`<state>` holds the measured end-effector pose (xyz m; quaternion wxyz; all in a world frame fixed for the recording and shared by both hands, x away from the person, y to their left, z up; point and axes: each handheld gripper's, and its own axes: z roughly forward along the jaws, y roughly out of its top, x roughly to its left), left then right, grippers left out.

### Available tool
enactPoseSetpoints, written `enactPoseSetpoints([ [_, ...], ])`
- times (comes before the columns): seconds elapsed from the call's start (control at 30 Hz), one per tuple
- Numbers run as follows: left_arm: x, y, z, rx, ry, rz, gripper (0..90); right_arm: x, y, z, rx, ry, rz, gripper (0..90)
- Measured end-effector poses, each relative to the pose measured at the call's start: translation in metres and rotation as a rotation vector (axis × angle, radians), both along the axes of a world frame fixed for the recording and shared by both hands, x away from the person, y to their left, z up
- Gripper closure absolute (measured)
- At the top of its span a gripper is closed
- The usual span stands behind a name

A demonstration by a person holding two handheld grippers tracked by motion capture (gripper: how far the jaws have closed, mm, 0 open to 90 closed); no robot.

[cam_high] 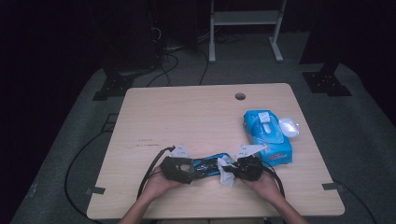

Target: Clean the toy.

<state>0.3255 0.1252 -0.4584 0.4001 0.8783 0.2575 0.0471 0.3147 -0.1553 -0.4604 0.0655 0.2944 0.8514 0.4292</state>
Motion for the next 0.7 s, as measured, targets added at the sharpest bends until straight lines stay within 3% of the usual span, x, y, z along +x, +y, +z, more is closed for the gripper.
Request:
enactPoseSetpoints([
  [0.2,-0.009,0.001,0.003,0.012,-0.084,-0.011,34.3,-0.003,-0.002,-0.001,0.012,0.009,-0.002,86.0],
  [0.23,-0.011,0.001,0.003,0.009,-0.108,-0.009,43.6,-0.003,-0.002,-0.001,0.011,0.005,-0.001,86.0],
  [0.33,-0.012,-0.001,0.002,0.012,-0.102,-0.023,42.9,-0.004,-0.001,-0.001,0.017,0.003,-0.002,86.0],
  [0.5,-0.015,-0.002,0.001,0.007,-0.125,-0.027,43.5,-0.006,-0.003,-0.002,0.031,0.011,-0.005,86.0],
  [0.7,-0.016,-0.002,0.000,-0.009,-0.096,-0.010,43.1,-0.011,-0.002,-0.002,0.018,-0.004,-0.010,86.4],
])
